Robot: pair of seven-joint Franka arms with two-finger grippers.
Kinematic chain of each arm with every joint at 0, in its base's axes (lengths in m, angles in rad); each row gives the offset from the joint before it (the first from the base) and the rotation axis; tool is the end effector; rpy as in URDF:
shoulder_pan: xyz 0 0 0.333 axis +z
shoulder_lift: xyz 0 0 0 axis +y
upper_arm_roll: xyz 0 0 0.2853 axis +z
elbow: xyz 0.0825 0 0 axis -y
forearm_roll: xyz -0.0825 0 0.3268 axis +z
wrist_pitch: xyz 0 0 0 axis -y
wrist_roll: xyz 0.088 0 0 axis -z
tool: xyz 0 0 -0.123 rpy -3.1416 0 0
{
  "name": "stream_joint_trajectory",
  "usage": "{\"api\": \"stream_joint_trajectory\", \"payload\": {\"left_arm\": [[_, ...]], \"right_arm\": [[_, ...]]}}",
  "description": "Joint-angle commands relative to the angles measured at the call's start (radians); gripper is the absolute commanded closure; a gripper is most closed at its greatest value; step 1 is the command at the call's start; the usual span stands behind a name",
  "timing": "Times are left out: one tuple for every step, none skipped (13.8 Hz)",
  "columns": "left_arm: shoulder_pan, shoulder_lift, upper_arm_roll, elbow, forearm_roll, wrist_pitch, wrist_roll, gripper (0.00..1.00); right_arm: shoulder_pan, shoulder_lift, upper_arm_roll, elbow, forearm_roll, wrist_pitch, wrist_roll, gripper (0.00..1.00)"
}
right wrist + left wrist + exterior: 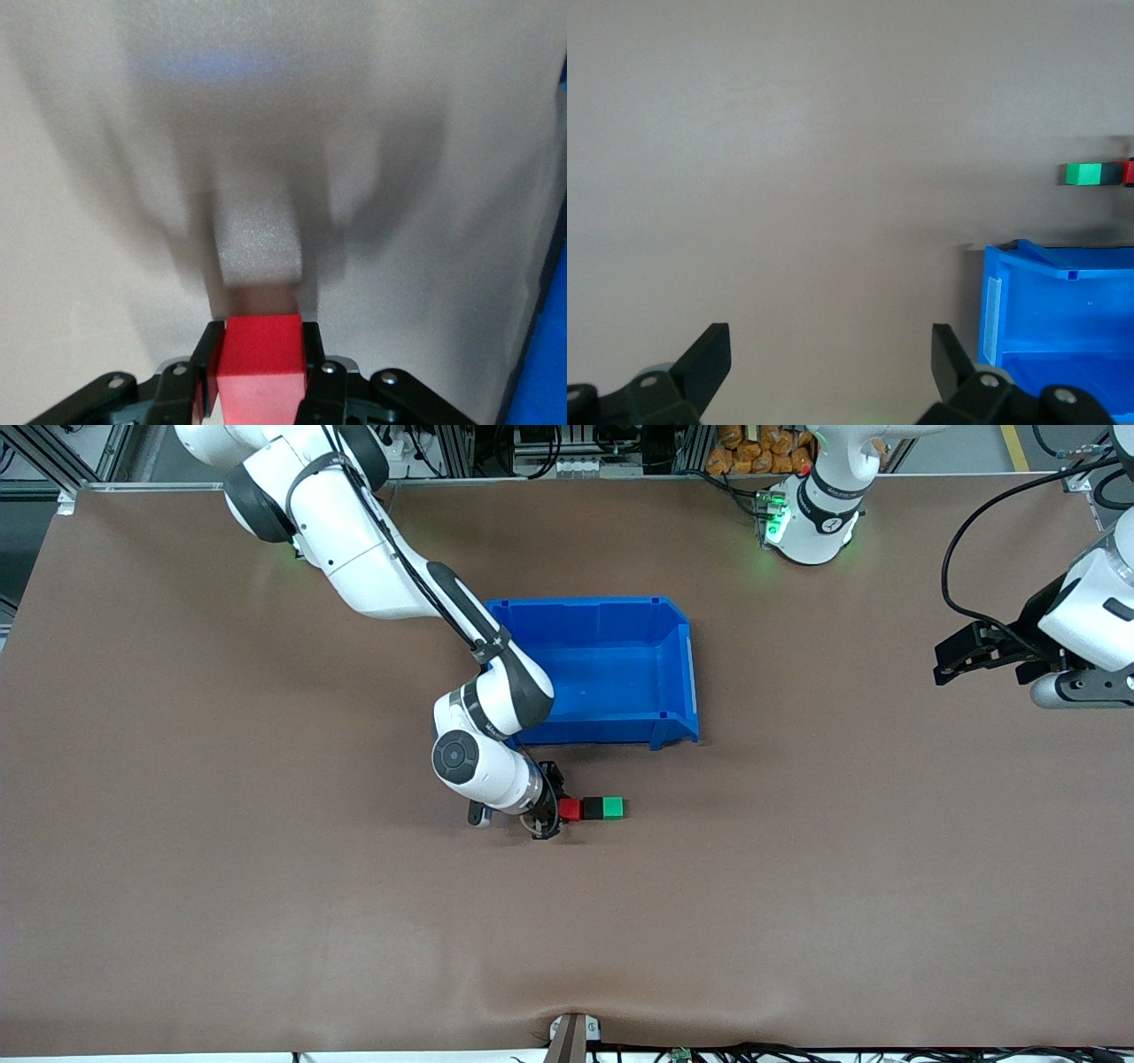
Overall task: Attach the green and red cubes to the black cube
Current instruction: 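Lower and press the red cube against the black cube's free side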
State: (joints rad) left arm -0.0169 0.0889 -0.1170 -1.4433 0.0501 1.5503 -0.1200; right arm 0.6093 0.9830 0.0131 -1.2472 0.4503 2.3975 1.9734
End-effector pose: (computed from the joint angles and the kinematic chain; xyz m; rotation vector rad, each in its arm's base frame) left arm 0.5175 -0.0605 0.5839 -3.1043 0.0184 -0.0366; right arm 0.5658 0.4129 0.1825 -1.9258 2.1196 0.4121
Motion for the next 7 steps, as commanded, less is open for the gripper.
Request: {"api": "stream_joint_trajectory", "payload": {"left_arm": [[0.0, -0.005, -0.004, 0.001, 0.005, -0.004, -0.012, 0.0], [0.0, -0.005, -0.004, 0.001, 0.005, -0.004, -0.012, 0.0], [0.0, -0.005, -0.004, 0.001, 0.005, -0.004, -0.012, 0.0], [0.0, -0.005, -0.004, 0.001, 0.005, -0.006, -0.012, 0.0], [0.0, -0.005, -0.004, 0.001, 0.005, -0.004, -0.012, 0.0], [0.0, -0.005, -0.004, 0.001, 0.005, -0.006, -0.012, 0.0], [0.0, -0.005, -0.004, 0.001, 0.005, -0.004, -0.012, 0.0]], "right_arm": [[0.017, 0.028, -0.007, 0.041, 0.015, 0.003, 0.019, 1.0], [0.017, 0.028, -0.008, 0.041, 0.014, 0.003, 0.019, 0.9], [0.018, 0.028, -0.01, 0.041, 0.013, 0.002, 0.019, 0.82], [0.018, 0.028, -0.01, 0.041, 0.011, 0.002, 0.019, 0.73], [0.018, 0.028, -0.01, 0.041, 0.01, 0.0, 0.019, 0.6], [0.018, 0.026, -0.012, 0.041, 0.007, 0.0, 0.019, 0.46], [0.018, 0.026, -0.012, 0.041, 0.007, 0.0, 0.019, 0.37]]}}
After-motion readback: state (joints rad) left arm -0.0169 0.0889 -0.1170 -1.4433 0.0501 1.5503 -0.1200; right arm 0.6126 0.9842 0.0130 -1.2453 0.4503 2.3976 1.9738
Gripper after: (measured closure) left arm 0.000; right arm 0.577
